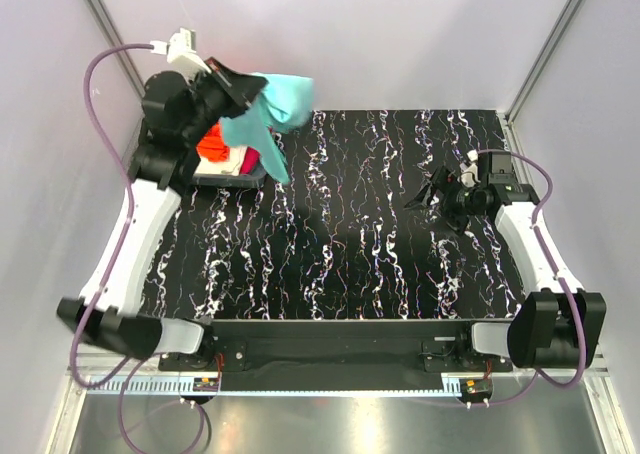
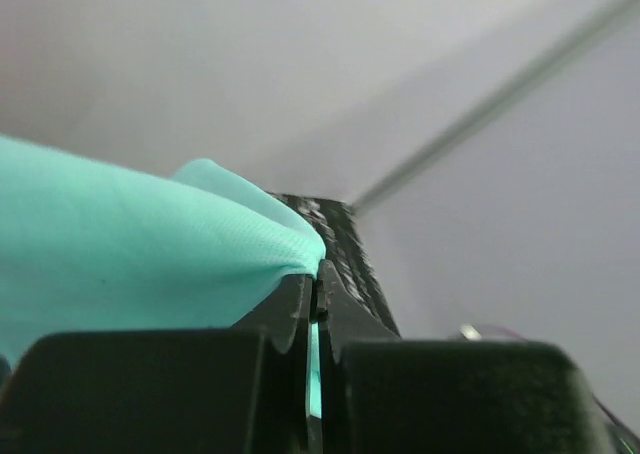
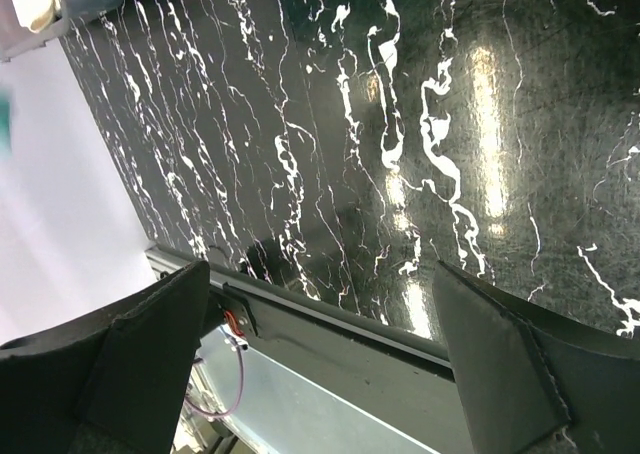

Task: Fold and stack the t-shirts
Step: Move the tshirt to the center of the board, then flatten the tshirt out

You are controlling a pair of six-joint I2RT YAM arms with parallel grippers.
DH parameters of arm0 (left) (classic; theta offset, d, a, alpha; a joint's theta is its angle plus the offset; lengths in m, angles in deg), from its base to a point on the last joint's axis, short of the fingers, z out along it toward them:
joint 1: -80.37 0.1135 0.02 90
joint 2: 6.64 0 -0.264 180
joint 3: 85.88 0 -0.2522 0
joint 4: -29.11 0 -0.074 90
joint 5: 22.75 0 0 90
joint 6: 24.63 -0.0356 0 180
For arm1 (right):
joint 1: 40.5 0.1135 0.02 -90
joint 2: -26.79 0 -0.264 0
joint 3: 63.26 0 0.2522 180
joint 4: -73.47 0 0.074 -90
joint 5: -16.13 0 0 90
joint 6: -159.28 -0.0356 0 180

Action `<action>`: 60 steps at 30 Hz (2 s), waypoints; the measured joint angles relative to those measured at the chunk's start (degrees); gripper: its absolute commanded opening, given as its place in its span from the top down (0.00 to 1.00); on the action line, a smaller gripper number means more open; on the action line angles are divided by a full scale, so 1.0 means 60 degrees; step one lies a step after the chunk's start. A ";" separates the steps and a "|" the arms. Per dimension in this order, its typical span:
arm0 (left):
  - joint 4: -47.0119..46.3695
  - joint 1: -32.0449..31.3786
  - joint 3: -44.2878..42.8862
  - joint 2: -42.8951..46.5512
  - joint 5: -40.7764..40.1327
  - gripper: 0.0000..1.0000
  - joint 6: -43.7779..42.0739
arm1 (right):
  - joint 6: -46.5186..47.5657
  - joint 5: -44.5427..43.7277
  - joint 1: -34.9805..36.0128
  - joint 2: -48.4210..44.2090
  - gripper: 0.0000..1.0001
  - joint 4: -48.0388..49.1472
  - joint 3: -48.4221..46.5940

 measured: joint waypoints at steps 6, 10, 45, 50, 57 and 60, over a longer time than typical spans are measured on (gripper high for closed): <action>0.0433 -0.2080 0.2022 0.2452 -0.0076 0.88 -0.0353 | -0.0011 -0.0036 0.0109 -0.0627 0.00 -0.0149 0.0226; 0.0962 -0.2969 0.3748 0.2922 0.0066 0.33 -0.0364 | 0.0000 -0.0047 0.0441 -0.1311 0.00 -0.0328 0.0721; 0.3187 -0.4696 0.7016 -0.1359 0.0492 0.72 -0.1031 | -0.1610 -0.3213 0.6677 0.2382 0.80 -0.0062 0.1242; 0.3075 -0.4710 0.6779 -0.1457 0.0364 1.00 -0.1384 | -0.1883 -0.4076 0.6681 0.1402 1.00 -0.0463 0.1242; 0.4393 -0.4728 0.6466 0.0401 -0.0776 1.00 -0.1832 | -0.1916 -0.5712 0.6688 -0.0401 1.00 -0.2142 0.0470; 0.5151 -0.4728 0.6003 0.2357 -0.1388 1.00 -0.2069 | -0.1920 -0.6291 0.6692 -0.1406 1.00 -0.2965 -0.0321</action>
